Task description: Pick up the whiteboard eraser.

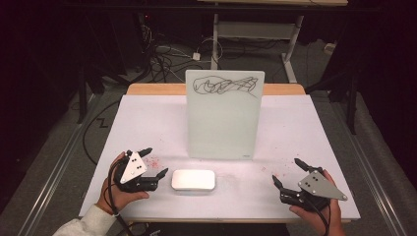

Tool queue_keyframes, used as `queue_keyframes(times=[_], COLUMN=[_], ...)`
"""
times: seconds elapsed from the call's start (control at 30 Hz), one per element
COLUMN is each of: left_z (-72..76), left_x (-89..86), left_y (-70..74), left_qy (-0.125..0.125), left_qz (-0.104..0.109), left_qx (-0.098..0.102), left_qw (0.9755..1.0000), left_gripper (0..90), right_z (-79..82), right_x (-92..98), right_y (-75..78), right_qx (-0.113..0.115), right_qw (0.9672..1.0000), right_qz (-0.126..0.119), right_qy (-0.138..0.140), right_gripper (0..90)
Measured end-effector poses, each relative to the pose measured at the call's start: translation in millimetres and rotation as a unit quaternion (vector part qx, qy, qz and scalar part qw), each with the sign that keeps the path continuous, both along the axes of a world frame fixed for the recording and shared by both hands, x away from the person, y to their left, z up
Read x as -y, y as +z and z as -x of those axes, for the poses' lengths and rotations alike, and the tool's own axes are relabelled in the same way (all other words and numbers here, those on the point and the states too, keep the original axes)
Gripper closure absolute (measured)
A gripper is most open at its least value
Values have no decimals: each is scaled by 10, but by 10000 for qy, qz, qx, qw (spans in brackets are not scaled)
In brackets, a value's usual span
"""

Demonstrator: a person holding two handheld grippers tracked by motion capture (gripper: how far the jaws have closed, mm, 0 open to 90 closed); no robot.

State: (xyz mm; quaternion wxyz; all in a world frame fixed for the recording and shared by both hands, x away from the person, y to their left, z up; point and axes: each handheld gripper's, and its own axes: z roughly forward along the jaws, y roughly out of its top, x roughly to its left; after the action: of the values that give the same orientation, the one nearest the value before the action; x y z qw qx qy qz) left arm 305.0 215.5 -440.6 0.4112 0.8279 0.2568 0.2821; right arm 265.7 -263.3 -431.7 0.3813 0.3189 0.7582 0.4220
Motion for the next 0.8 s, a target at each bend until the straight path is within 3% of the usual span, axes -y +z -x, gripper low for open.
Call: queue_keyframes(times=[0.23, 0.4, 0.43, 0.47, 0.5, 0.53, 0.57, 0.6, 0.63, 0.67, 0.73, 0.77, 0.8], left_z=[-27, -32, -45, -45, -50, -50, -53, -67, -77, -77, -120, -175, -175], left_x=[17, 81, 127, 127, 221, 221, 263, 348, 385, 385, 489, 586, 586], left_y=[42, 126, 154, 154, 193, 193, 209, 229, 229, 229, 215, 190, 190], left_qy=[-182, -428, -566, -566, -668, -668, -761, -953, -1011, -1011, -1202, -1331, -1331], left_qz=[-255, -444, -474, -474, -622, -622, -692, -861, -971, -971, -1182, -1385, -1385], left_qx=[-284, -552, -818, -818, -936, -936, -994, -1095, -1137, -1137, -1341, -1469, -1469], left_qw=[9991, 9966, 9939, 9939, 9914, 9914, 9897, 9857, 9836, 9836, 9765, 9703, 9703], left_gripper=[210, 213, 213, 213, 213, 213, 213, 213, 213, 212, 212, 207, 200], right_z=[-20, -50, -53, -55, -60, -65, -70, -77, -87, -97, -132, -148, -163], right_x=[-2, -10, -15, -21, -33, -44, -58, -70, -82, -88, -107, -114, -121], right_y=[-11, -28, -30, -29, -26, -21, -19, -20, -26, -31, -50, -57, -64], right_qx=[-87, -160, -179, -190, -187, -172, -176, -182, -198, -208, -278, -308, -332], right_qw=[9999, 9998, 9998, 9998, 9997, 9997, 9997, 9997, 9996, 9995, 9992, 9991, 9989], right_qz=[34, 47, 45, 48, 56, 69, 77, 79, 87, 100, 112, 117, 121], right_qy=[62, 88, 94, 92, 113, 137, 157, 174, 194, 222, 262, 285, 320], right_gripper=[181, 181, 181, 181, 181, 181, 181, 181, 182, 182, 182, 182, 184])
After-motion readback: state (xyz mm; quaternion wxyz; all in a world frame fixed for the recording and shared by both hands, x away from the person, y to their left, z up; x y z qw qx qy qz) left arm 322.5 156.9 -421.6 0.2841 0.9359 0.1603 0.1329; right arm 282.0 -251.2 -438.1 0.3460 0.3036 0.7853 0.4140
